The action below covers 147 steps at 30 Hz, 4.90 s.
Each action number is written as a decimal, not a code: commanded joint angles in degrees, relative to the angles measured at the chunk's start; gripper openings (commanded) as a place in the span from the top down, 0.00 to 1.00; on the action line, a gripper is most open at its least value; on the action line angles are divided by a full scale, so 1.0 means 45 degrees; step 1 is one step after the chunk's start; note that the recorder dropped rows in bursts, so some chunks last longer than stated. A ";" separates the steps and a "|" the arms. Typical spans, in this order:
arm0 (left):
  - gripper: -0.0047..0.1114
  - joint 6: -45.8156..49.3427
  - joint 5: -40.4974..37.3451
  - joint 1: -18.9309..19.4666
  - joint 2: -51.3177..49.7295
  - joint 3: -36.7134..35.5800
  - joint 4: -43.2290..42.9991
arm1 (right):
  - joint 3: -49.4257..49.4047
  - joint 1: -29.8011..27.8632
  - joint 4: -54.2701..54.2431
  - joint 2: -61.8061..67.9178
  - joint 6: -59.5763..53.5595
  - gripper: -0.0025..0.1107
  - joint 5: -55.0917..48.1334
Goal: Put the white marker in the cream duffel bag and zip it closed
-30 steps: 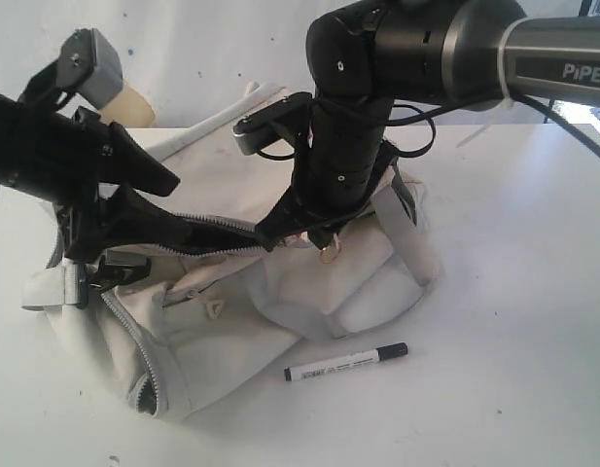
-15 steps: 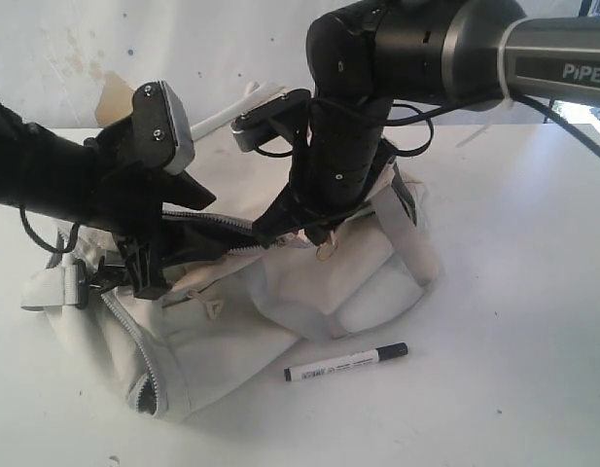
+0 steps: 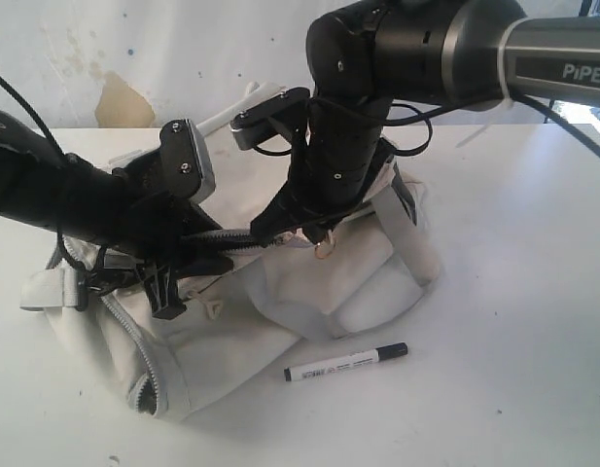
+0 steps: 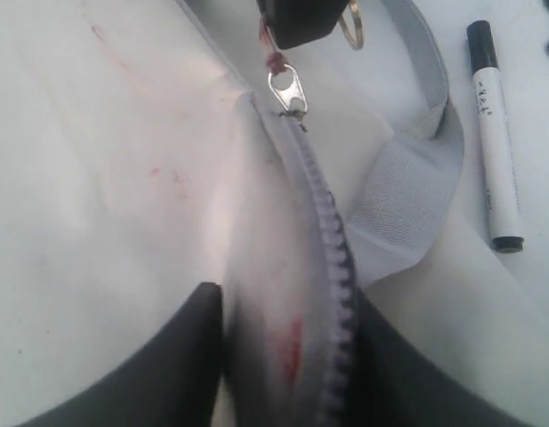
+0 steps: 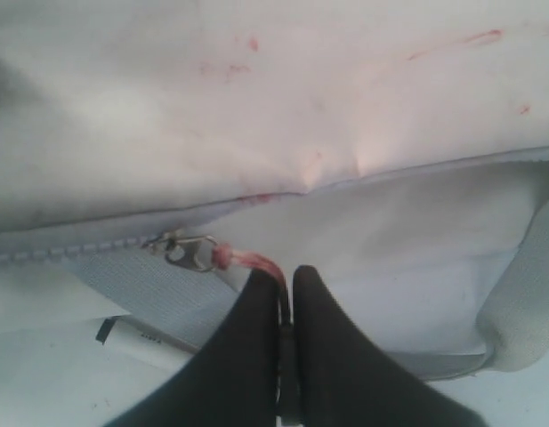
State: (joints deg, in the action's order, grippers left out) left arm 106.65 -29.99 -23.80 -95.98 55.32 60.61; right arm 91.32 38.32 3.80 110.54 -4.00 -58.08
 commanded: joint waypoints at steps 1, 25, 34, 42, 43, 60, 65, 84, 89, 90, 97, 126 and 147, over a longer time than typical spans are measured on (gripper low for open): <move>0.91 -0.0035 -0.0701 -0.0069 -0.0005 -0.0075 0.0130 | -0.0012 -0.0114 0.0108 -0.0158 -0.0047 0.98 0.0005; 0.96 -0.3232 -0.0466 -0.0069 0.1427 -0.0119 -0.1352 | -0.0012 -0.2556 0.0246 0.0256 -0.0047 0.98 0.0979; 0.96 -0.4489 -0.1029 -0.0069 0.1482 -0.0119 -0.2244 | -0.0012 -0.4045 0.0246 0.0897 -0.0047 0.98 0.4073; 0.96 -0.4959 -0.1029 -0.0069 0.1482 -0.0119 -0.2244 | -0.0012 -0.4811 0.0246 0.1468 -0.0047 0.98 0.5553; 0.96 -0.4959 -0.1029 -0.0069 0.1482 -0.0119 -0.2244 | -0.0012 -0.4831 0.0246 0.1507 -0.0047 0.98 0.5495; 0.96 -0.4986 -0.0974 -0.0069 0.1456 -0.0119 -0.2564 | -0.0012 -0.4815 -0.2491 0.1526 -0.0047 0.62 0.2983; 0.90 -0.4957 -0.0949 -0.0069 0.1456 -0.0119 -0.2594 | 0.0013 -0.4815 -0.3248 0.0870 -0.0047 0.55 0.2166; 0.48 -0.4999 -0.1299 -0.0069 0.1456 -0.0119 -0.3593 | -0.0071 -0.4815 -0.3154 -0.1084 0.0310 0.81 -0.2051; 0.63 -0.4999 -0.1299 -0.0069 0.1456 -0.0119 -0.3593 | -0.1184 -0.4815 -0.3103 -0.2055 0.0310 0.81 -0.1700; 0.69 -0.4999 -0.1299 -0.0069 0.1456 -0.0119 -0.3593 | -0.1566 -0.4815 -0.3077 -0.2276 0.0310 0.81 -0.1586; 0.96 -0.4999 -0.1349 -0.0069 0.1480 -0.0119 -0.2906 | -0.4411 -0.4815 -0.3077 -0.3988 -0.0466 0.81 -0.0457; 0.96 -1.4709 0.5882 0.1745 0.1456 0.2387 -0.2138 | -0.6838 -0.4815 -0.5517 -0.4221 -0.5356 0.81 0.2105; 0.96 -1.4613 0.5851 0.1901 0.1405 0.2387 -0.2138 | -0.6838 -0.4529 -0.9554 -0.4221 -1.1144 0.57 0.1712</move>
State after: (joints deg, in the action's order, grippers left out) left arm 40.86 -4.54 -15.55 -89.79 65.60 50.34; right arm 60.78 17.17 -38.67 91.91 -51.29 -48.53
